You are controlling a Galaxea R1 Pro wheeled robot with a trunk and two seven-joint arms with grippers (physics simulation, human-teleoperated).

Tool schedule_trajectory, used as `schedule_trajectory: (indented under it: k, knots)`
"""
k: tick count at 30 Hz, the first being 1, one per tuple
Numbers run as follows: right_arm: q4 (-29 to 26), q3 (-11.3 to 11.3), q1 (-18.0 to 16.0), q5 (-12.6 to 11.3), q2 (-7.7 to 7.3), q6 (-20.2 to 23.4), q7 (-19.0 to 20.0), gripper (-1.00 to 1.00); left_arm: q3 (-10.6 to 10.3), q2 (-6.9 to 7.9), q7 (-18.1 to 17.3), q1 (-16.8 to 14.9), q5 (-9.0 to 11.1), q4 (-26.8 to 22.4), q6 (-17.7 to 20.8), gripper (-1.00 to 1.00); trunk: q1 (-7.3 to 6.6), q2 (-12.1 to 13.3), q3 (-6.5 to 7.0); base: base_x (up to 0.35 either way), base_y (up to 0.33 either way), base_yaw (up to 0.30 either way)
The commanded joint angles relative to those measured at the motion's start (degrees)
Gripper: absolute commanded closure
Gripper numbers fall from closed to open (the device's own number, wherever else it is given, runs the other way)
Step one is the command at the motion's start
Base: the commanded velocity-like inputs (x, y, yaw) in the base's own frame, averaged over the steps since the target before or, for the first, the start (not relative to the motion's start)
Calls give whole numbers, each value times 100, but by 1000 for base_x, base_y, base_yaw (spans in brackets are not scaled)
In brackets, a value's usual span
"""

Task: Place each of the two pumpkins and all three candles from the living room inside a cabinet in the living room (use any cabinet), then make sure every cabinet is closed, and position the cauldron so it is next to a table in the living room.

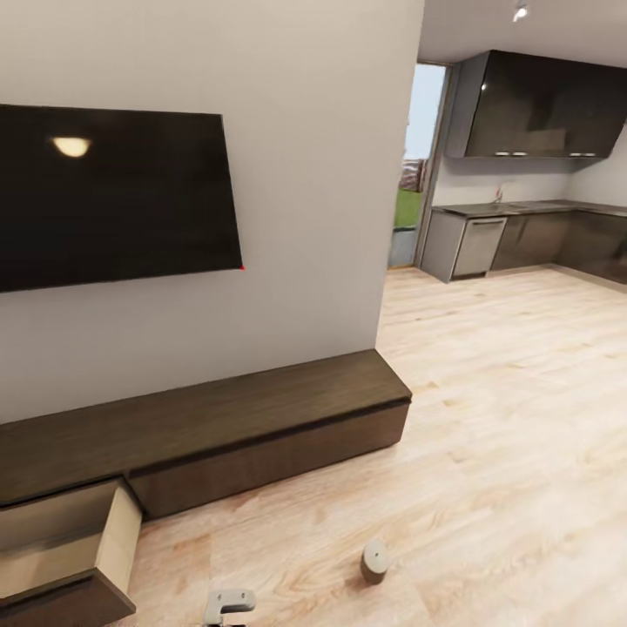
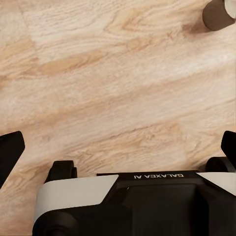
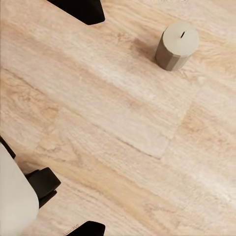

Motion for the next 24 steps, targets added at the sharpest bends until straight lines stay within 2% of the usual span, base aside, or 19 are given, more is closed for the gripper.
schedule_trajectory:
  k: [1,9,16,18,20,22,24]
  knots:
    - [0,34,0,0,0,0,-2,-100,-2,0,0,0,0,0,0,-100,0,0,0,0,-254,263]
    - [0,147,0,-1,8,8,-5,-100,-2,0,0,0,0,0,0,-100,0,0,0,13,-250,285]
    - [0,162,0,-1,10,8,-6,-100,-1,0,0,0,0,0,0,-100,0,0,0,156,-46,292]
    - [-23,166,0,2,61,13,-2,-100,-1,0,0,0,0,0,2,-100,0,0,-3,188,-4,285]
    - [-130,240,0,27,198,15,-3,-100,2,0,-1,0,4,-5,9,-100,0,0,-10,74,-2,220]
    - [-308,479,0,147,328,40,-26,-100,3,3,-6,0,10,-72,51,-100,0,0,-13,34,-1,107]
    - [-444,713,0,272,378,70,-130,-100,6,6,-9,0,11,-200,112,-100,0,0,-15,18,0,55]
